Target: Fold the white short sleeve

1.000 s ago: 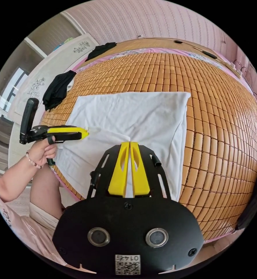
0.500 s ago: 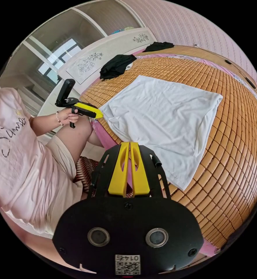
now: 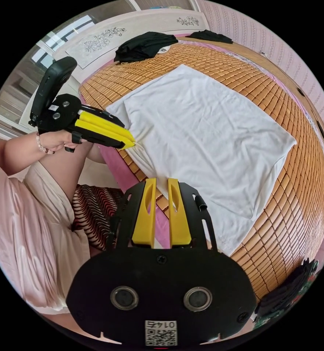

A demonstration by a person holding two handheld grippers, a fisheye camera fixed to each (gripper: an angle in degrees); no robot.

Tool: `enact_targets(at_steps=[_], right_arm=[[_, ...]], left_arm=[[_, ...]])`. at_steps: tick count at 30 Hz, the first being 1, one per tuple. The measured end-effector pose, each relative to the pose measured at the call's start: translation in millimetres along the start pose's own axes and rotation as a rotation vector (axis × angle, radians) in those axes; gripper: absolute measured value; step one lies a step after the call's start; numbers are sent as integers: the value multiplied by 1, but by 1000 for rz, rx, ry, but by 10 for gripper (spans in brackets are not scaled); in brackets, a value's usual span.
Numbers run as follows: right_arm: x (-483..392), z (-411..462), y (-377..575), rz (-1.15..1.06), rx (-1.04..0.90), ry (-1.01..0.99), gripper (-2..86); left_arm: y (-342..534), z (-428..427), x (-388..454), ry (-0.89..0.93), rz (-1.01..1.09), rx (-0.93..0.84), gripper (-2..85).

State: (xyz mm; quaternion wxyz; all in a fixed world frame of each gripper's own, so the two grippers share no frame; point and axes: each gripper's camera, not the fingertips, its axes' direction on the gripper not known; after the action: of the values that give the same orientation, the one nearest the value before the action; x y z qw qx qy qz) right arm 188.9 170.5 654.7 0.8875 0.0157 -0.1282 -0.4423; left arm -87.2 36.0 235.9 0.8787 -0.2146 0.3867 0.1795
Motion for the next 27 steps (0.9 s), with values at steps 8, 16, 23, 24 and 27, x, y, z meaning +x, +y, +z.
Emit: enact_targets(at_steps=[8,16,23,24,27], right_arm=[[-16,-1,-26,60,-47,-73,20],[-32,-44,-94,-65,-106,48,-1],[-10,-31,-248,-123,-155,235,-4],[-7,-26,-260,-121,-178,250,-4],[10,-2,-303,-115,-280,254,-4]], left_arm=[[10,12,0,86,-23,-35,-9],[21,-19,17,59,60,107,-10],[-16,18,51,18,124,160,-10],[-19,25,57,19,142,156,-10],[-21,47,64,0,182,102,-10]])
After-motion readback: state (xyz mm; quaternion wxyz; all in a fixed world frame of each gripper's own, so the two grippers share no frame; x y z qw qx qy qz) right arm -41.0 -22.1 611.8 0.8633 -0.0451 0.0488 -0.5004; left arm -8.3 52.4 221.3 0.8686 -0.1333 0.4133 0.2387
